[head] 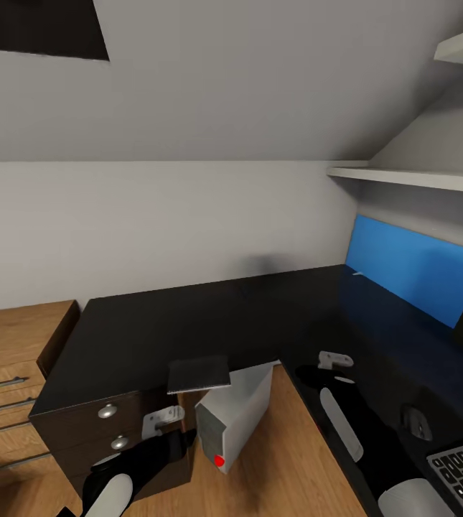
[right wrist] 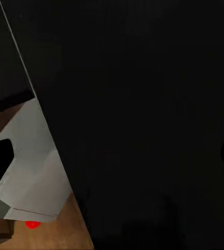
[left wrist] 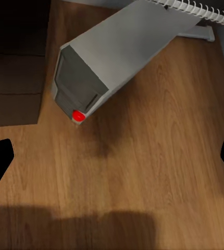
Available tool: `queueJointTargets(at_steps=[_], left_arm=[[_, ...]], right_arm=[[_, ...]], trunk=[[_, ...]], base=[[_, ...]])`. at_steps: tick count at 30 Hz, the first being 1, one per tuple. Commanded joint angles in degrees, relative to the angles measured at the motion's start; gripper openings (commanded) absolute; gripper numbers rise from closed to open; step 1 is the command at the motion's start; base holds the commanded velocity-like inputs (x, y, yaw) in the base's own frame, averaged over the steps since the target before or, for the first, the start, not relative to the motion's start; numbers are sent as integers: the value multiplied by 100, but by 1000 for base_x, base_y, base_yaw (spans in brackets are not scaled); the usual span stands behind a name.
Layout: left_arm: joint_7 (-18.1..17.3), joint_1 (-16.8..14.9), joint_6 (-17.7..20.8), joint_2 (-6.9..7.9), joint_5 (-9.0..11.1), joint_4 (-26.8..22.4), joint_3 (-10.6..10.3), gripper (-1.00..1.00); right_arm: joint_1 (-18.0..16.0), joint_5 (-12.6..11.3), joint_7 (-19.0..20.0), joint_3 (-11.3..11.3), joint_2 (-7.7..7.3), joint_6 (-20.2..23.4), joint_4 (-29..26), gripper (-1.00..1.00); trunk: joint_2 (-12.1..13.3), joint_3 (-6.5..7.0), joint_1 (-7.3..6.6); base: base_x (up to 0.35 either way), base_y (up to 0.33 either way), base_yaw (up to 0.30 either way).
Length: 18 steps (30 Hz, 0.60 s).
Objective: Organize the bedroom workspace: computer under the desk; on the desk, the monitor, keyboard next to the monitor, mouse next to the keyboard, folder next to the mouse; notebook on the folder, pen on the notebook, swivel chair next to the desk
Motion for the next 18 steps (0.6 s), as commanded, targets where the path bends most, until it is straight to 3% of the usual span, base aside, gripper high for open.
queueJointTargets(at_steps=[1, 18], left_arm=[[59, -6, -3, 4, 54, -5, -12, 100], [59, -6, -11, 1, 55, 5, -32, 100]], right_arm=[[48, -451, -60, 20, -6, 4, -137, 100], [50, -488, -59, 20, -7, 3, -121, 100]], trunk=[[-4, -6, 0], [-4, -6, 0]], base=[[0, 0, 226], [0, 0, 266]])
